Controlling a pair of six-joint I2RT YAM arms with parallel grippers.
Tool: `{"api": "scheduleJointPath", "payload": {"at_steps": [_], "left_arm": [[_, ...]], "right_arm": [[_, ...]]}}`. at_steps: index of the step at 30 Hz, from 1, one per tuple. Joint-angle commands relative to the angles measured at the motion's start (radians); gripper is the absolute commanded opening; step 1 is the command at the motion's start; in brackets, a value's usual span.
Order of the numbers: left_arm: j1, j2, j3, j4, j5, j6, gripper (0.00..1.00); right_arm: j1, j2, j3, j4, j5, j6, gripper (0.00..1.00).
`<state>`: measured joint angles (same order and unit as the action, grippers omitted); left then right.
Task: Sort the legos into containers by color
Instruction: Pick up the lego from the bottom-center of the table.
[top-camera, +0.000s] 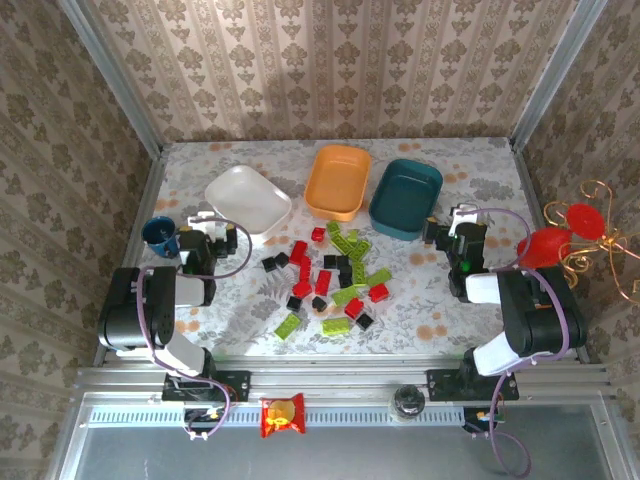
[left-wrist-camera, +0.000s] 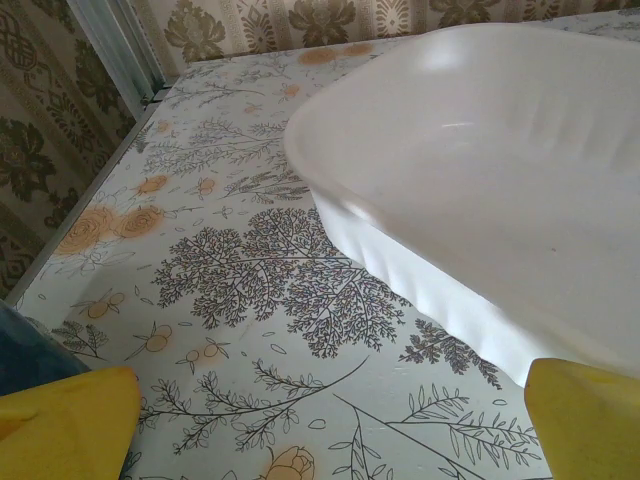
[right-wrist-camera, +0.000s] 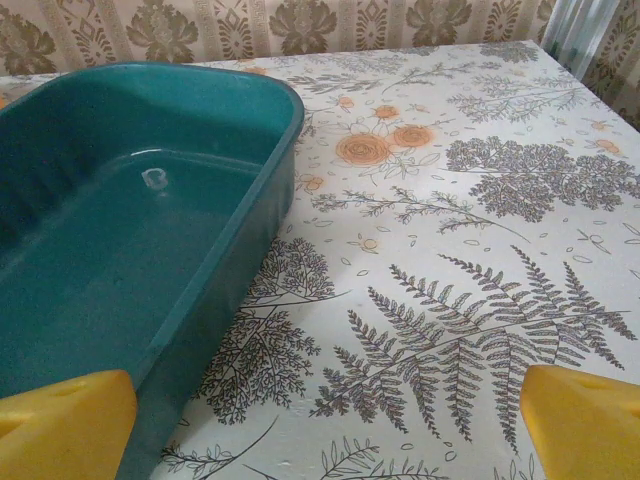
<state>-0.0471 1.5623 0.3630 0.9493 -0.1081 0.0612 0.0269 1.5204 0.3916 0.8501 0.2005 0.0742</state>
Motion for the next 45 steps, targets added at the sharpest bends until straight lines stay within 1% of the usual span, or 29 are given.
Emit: {"api": "scheduleJointPath", "payload": {"at_steps": [1,34,38,39,41,43,44,45], "left_arm": [[-0.007,-0.002,0.013,0.008,0.001,0.024,1.0],[-0.007,-0.002,0.013,0.008,0.003,0.025,1.0],[0.024,-0.004,0.021,-0.011,0.033,-0.004,1.0],[0.017,-0.003,0.018,-0.002,0.016,0.0,1.0],[-0.021,-0.025,0.002,0.019,-0.061,0.02,1.0],[-0.074,-0.083,-0.026,0.034,-0.155,0.06,1.0],[-0.099,-0.11,-0.03,0.026,-0.208,0.075,1.0],[-0.124,-0.142,-0.028,0.011,-0.258,0.093,1.0]], "right_arm": [[0.005,0.005,0.003,0.024,-0.001,-0.01,1.0],[0.005,0.005,0.003,0.023,-0.001,-0.01,1.0],[0.004,0.006,0.006,0.02,-0.001,-0.009,1.0],[0.004,0.004,0.007,0.02,-0.002,-0.008,1.0],[0.004,0.0,0.006,0.022,0.002,-0.008,1.0],[0.001,-0.04,0.028,-0.063,0.015,0.007,1.0],[0.0,-0.052,0.033,-0.075,0.018,0.004,1.0],[0.001,-0.074,0.052,-0.138,0.036,0.01,1.0]]}}
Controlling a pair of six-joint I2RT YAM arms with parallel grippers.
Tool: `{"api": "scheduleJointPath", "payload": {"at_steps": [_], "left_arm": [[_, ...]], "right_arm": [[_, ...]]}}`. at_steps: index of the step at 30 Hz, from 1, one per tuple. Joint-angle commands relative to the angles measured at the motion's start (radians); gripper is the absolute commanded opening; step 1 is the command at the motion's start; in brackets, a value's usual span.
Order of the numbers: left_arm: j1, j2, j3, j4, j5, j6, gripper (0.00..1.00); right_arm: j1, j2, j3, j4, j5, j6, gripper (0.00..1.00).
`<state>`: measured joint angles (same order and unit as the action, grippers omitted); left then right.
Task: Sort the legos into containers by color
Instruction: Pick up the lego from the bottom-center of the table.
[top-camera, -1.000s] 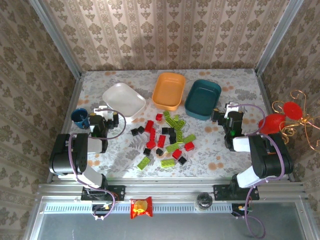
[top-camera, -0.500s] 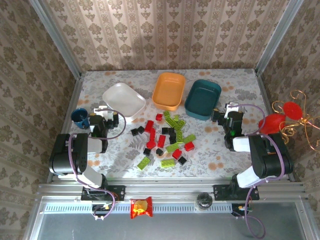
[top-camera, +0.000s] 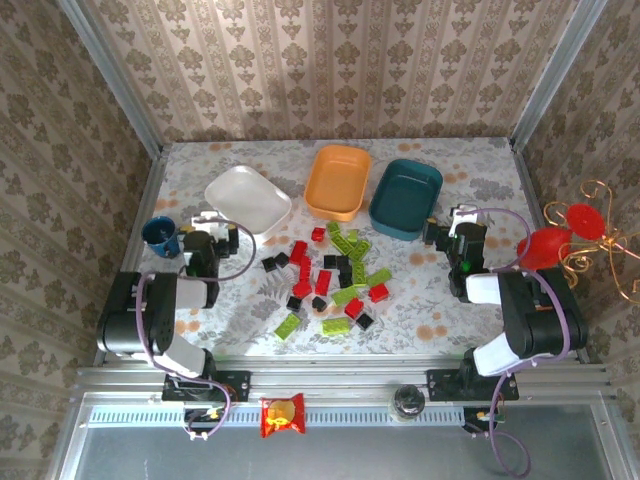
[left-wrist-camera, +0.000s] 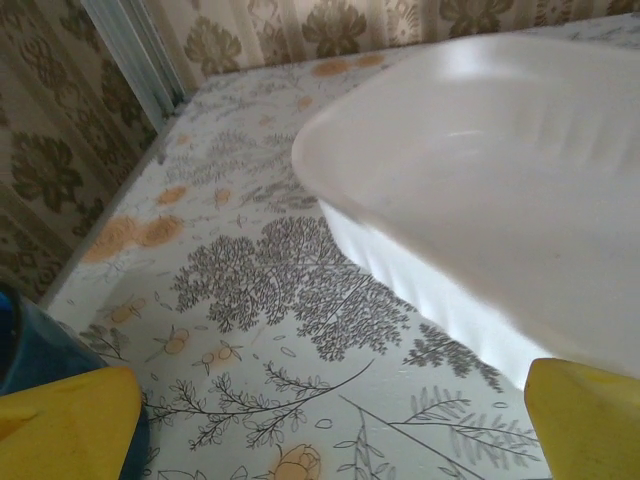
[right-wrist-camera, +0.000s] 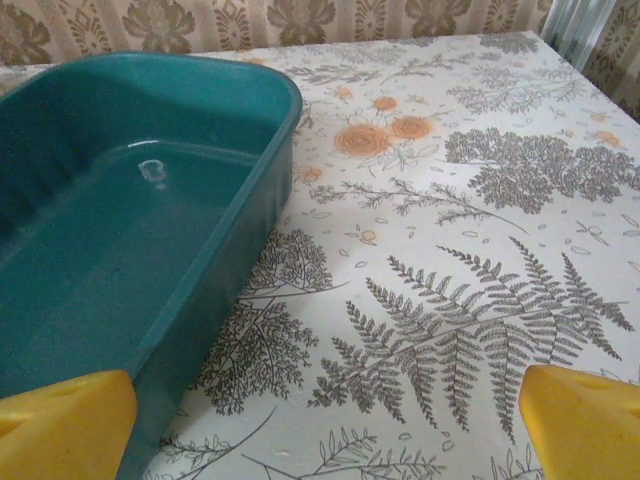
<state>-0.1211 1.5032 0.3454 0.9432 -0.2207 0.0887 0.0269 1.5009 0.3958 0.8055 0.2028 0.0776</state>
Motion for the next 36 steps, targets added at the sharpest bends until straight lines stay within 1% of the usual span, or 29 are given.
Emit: {"api": "scheduleJointPath", "payload": {"at_steps": [1,3,5,7,10,11,12,13,14,15,16,17,18,19,20,21,22,23,24,26,28,31,33,35,36], "left_arm": [[-0.07,-0.112,-0.004,-0.012,-0.182,0.078,1.0],[-0.098,-0.173,0.01,-0.076,-0.242,0.084,1.0],[-0.12,-0.24,0.015,-0.123,-0.327,0.045,1.0],[-0.142,-0.313,0.008,-0.143,-0.408,-0.004,1.0],[-0.188,-0.426,0.038,-0.228,-0.592,-0.119,1.0],[-0.194,-0.456,0.064,-0.294,-0.626,-0.188,1.0],[-0.195,-0.488,0.086,-0.365,-0.616,-0.251,1.0],[-0.195,-0.514,0.102,-0.405,-0.581,-0.282,1.0],[-0.195,-0.54,0.107,-0.415,-0.528,-0.302,1.0],[-0.194,-0.565,0.1,-0.398,-0.453,-0.325,1.0],[-0.194,-0.588,0.088,-0.368,-0.395,-0.346,1.0],[-0.191,-0.614,0.065,-0.342,-0.339,-0.409,1.0],[-0.185,-0.657,0.043,-0.373,-0.32,-0.54,1.0],[-0.17,-0.695,0.025,-0.415,-0.346,-0.681,1.0],[-0.131,-0.745,0.018,-0.538,-0.346,-0.896,1.0],[-0.062,-0.787,0.019,-0.63,-0.269,-1.059,1.0],[0.004,-0.806,0.01,-0.643,-0.162,-1.107,1.0],[0.065,-0.809,-0.007,-0.589,-0.052,-1.111,1.0],[0.106,-0.805,-0.015,-0.541,0.035,-1.099,1.0],[0.132,-0.798,-0.001,-0.522,0.125,-1.046,1.0],[0.127,-0.799,0.006,-0.527,0.153,-0.995,1.0],[0.11,-0.794,-0.001,-0.535,0.143,-1.01,1.0],[0.112,-0.777,0.007,-0.54,0.162,-1.041,1.0],[0.11,-0.762,0.043,-0.56,0.207,-1.018,1.0],[0.109,-0.755,0.075,-0.597,0.231,-0.992,1.0]], "right_arm": [[0.001,-0.08,0.08,-0.186,0.055,0.02,1.0],[-0.001,-0.104,0.157,-0.354,0.101,0.061,1.0],[0.001,-0.148,0.206,-0.475,0.124,0.098,1.0],[0.014,-0.188,0.241,-0.58,0.194,0.136,1.0],[0.045,-0.261,0.28,-0.711,0.353,0.212,1.0],[0.05,-0.282,0.298,-0.766,0.414,0.272,1.0],[0.051,-0.301,0.32,-0.836,0.451,0.351,1.0],[0.047,-0.319,0.339,-0.908,0.466,0.445,1.0],[0.04,-0.34,0.372,-1.068,0.472,0.632,1.0],[0.028,-0.356,0.399,-1.231,0.467,0.833,1.0],[-0.001,-0.373,0.389,-1.2,0.362,0.823,1.0],[-0.025,-0.391,0.351,-1.097,0.2,0.741,1.0],[-0.028,-0.408,0.322,-1.052,0.12,0.733,1.0],[-0.027,-0.423,0.305,-1.04,0.084,0.749,1.0],[-0.027,-0.439,0.289,-1.019,0.021,0.731,1.0],[-0.02,-0.452,0.291,-1.036,-0.013,0.709,1.0],[-0.007,-0.464,0.301,-1.066,-0.025,0.683,1.0],[0.014,-0.476,0.315,-1.101,-0.027,0.639,1.0],[0.04,-0.49,0.327,-1.133,-0.026,0.605,1.0],[0.095,-0.516,0.336,-1.17,0.001,0.554,1.0],[0.13,-0.535,0.333,-1.185,0.032,0.52,1.0],[0.137,-0.538,0.327,-1.165,0.027,0.489,1.0],[0.136,-0.531,0.334,-1.143,-0.01,0.471,1.0],[0.145,-0.527,0.346,-1.119,-0.047,0.461,1.0],[0.156,-0.524,0.354,-1.105,-0.068,0.445,1.0]]}}
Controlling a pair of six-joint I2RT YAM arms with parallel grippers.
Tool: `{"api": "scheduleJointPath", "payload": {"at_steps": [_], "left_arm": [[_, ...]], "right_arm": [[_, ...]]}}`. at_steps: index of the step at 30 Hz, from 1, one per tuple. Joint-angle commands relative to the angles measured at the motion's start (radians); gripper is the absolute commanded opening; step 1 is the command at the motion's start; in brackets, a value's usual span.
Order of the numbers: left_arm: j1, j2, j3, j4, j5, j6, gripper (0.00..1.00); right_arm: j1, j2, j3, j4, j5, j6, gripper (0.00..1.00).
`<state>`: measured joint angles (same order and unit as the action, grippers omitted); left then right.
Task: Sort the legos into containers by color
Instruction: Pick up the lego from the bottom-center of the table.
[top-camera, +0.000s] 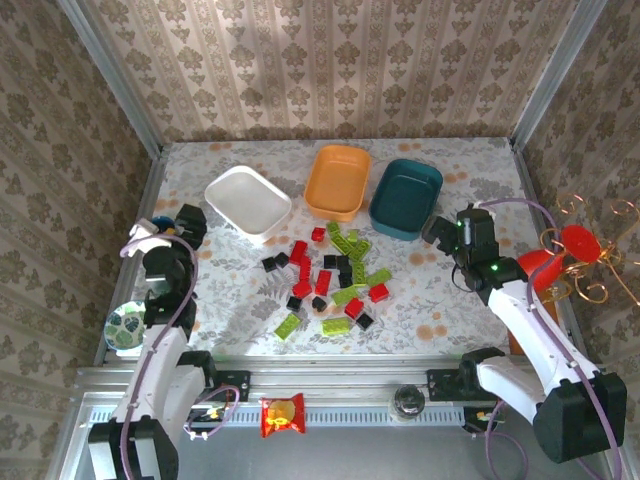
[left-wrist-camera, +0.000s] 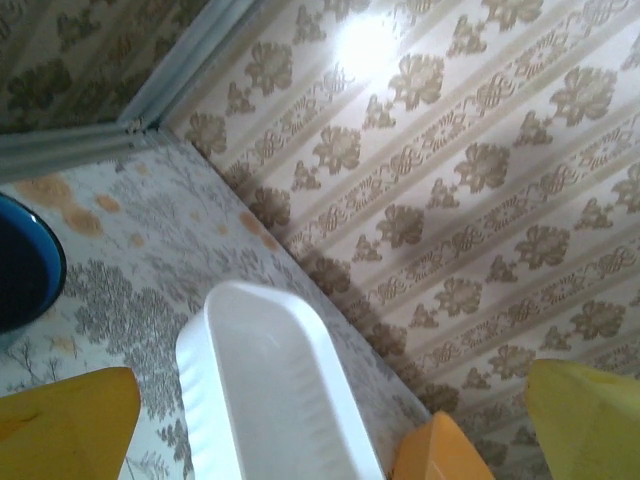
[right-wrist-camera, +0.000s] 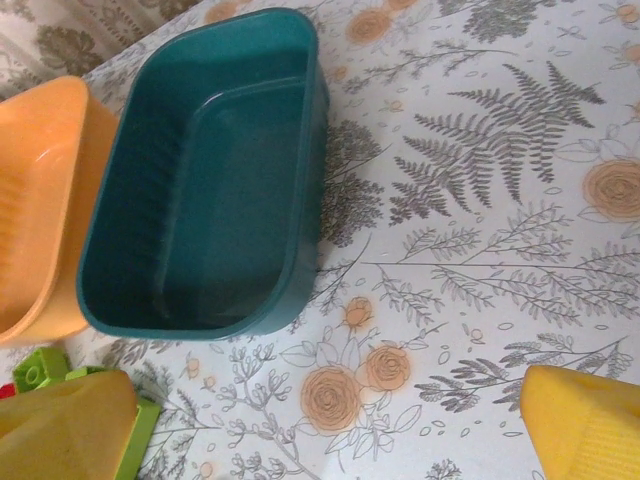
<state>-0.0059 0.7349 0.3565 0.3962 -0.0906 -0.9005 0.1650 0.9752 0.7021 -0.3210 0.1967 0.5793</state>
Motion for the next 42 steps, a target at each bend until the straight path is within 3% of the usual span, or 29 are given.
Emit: {"api": "scheduleJointPath", "payload": {"at_steps": [1,8,20,25,31,42], "left_arm": [[-0.01,0.018,0.093,-0.093,0.112,0.015,1.0],[-0.101,0.026,0.203,-0.243,0.108,0.124,1.0],[-0.443,0.086,0.349,-0.472,0.154,0.332,1.0],[-0.595,0.091,0.284,-0.488,0.15,0.35,1.0],[-0.698,0.1,0.16,-0.453,0.096,0.356,0.99],[-0.753,0.045,0.06,-0.448,0.052,0.364,1.0]], "right_arm": [[0.029,0.007,0.057,0.03,-0.071,-0.066,1.0],[0.119,0.115,0.18,0.027,-0.097,-0.128,1.0],[0.415,0.24,0.37,-0.107,-0.066,-0.221,1.0],[0.557,0.253,0.294,-0.159,-0.013,-0.167,0.99],[0.631,0.257,0.145,-0.157,0.011,-0.055,0.93],[0.682,0.306,0.003,-0.156,-0.023,0.049,0.82]]}}
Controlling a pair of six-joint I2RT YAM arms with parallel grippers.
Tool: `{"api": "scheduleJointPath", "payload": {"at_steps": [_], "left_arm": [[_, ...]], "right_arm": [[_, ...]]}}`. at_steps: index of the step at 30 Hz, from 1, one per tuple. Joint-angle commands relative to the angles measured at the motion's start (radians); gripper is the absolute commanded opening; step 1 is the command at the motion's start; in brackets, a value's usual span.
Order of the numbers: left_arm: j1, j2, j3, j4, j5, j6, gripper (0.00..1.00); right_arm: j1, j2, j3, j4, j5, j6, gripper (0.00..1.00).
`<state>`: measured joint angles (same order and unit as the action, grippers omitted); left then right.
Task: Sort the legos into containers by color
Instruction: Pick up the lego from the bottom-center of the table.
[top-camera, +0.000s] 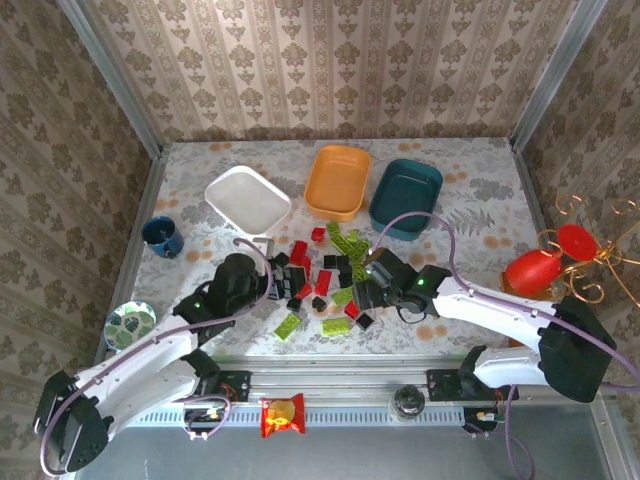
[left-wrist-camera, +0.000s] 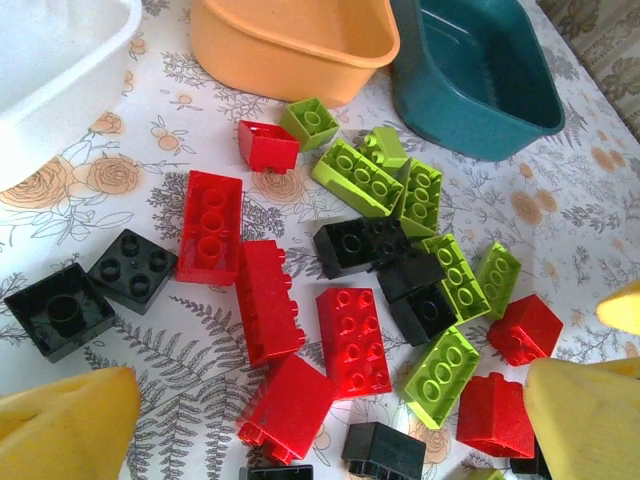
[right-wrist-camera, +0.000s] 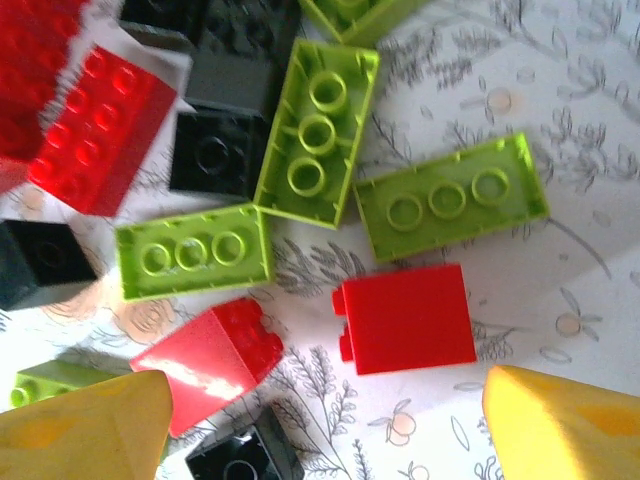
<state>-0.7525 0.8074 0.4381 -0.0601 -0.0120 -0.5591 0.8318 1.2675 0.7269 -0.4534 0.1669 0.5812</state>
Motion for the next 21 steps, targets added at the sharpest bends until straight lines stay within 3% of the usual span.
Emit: {"api": "scheduleJointPath", "payload": {"at_steps": [1,7,21], "left_arm": [[-0.007,-0.031,-0.027,0.006,-0.028,0.021,1.0],[-0.007,-0.015,-0.033,0.018,-0.013,0.017,1.0],[-0.007,-0.011,-0.027,0.007,-0.009,0.019,1.0]], "right_arm": [[0.019,0.02,-0.028,-0.024,0.021,0.051,0.82],[0.003,0.068,-0.035,0.001,0.095,0.057,0.77],[-0.091,0.222,-0.019,0.136,-0.005,0.002,0.58]]}}
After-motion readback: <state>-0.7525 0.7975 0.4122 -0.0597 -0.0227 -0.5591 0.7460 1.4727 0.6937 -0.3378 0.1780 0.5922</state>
